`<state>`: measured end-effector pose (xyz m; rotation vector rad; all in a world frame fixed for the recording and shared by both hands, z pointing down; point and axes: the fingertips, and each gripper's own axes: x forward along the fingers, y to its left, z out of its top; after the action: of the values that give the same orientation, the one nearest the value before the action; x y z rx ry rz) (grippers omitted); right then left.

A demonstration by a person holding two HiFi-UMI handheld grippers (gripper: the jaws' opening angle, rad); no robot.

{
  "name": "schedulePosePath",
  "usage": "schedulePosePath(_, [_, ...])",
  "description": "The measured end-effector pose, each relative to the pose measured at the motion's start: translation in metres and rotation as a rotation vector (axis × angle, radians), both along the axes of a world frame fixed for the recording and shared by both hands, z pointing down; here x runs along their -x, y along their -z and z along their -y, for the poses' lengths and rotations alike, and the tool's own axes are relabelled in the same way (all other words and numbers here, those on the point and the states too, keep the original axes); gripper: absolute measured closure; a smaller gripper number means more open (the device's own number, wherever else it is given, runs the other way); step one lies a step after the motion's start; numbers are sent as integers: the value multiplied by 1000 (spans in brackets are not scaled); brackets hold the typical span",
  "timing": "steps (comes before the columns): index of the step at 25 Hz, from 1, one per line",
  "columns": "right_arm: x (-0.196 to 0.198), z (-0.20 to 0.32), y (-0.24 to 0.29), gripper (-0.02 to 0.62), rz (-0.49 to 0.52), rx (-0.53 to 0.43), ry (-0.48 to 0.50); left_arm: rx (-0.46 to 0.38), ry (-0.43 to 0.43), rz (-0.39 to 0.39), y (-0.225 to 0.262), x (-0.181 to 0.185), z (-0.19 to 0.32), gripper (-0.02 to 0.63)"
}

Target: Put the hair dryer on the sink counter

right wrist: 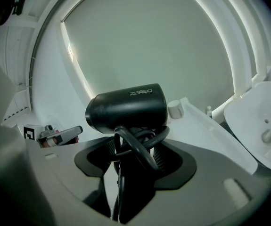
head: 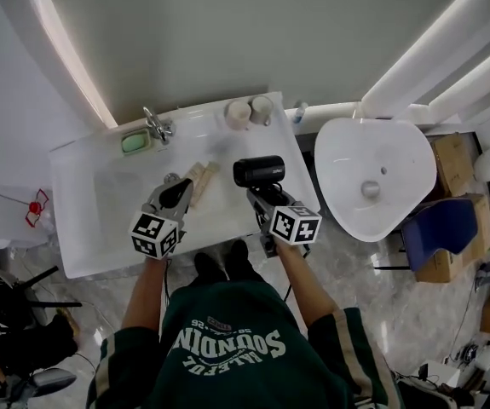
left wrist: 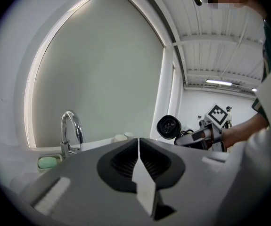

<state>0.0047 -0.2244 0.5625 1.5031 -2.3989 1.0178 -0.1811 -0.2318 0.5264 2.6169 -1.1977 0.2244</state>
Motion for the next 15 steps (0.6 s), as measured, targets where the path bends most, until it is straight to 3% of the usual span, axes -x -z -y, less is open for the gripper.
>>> schedulePosePath(15, [-38,40,-8,336,-25,14,-16,9,9,-22,-2,-27,38,545])
